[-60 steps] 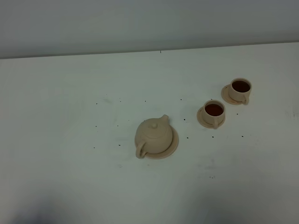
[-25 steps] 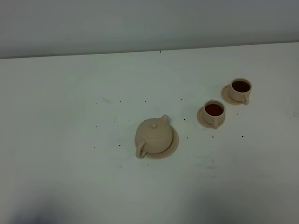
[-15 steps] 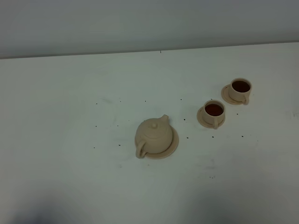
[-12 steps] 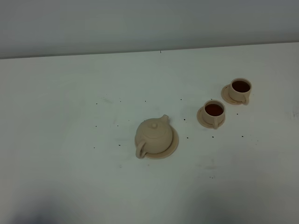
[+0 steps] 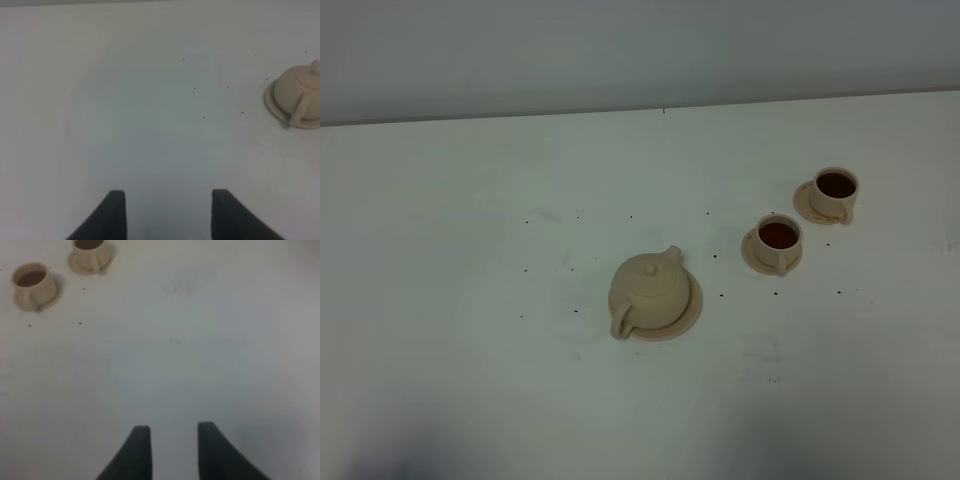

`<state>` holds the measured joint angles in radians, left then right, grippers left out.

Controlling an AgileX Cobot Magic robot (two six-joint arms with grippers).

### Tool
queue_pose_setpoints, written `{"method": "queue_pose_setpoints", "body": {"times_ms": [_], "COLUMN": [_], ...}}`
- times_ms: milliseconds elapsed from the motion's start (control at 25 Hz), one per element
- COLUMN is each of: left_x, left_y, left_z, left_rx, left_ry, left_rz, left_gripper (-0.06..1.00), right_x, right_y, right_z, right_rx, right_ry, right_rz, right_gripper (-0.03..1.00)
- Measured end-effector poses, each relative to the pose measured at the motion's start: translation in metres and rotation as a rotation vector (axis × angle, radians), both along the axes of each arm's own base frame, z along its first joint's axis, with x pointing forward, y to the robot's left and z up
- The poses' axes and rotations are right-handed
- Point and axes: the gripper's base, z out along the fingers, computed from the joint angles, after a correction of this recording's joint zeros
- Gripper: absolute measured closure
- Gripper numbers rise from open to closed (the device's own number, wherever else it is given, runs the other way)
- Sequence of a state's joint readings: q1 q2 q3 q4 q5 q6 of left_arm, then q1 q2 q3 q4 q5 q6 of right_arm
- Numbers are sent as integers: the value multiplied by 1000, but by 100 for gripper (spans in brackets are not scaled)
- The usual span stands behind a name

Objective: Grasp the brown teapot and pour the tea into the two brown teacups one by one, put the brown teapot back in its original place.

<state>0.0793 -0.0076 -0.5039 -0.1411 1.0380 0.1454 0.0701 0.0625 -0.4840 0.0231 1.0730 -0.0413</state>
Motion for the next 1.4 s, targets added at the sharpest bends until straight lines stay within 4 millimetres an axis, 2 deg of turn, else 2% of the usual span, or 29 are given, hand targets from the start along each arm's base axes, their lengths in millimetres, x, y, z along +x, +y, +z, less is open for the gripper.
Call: {"method": "queue_pose_setpoints", "body": {"times_ms": [1400], "left_x": [0], "left_y": [0], "left_z": [0], "left_rx": [0], "left_ry": [0], "left_rz": [0], "left_gripper": [54], "right_x": [0], "right_y": [0], "right_z": [0], "right_rx": [0], "right_ry": [0], "right_rz": [0], "right_gripper": [73]}}
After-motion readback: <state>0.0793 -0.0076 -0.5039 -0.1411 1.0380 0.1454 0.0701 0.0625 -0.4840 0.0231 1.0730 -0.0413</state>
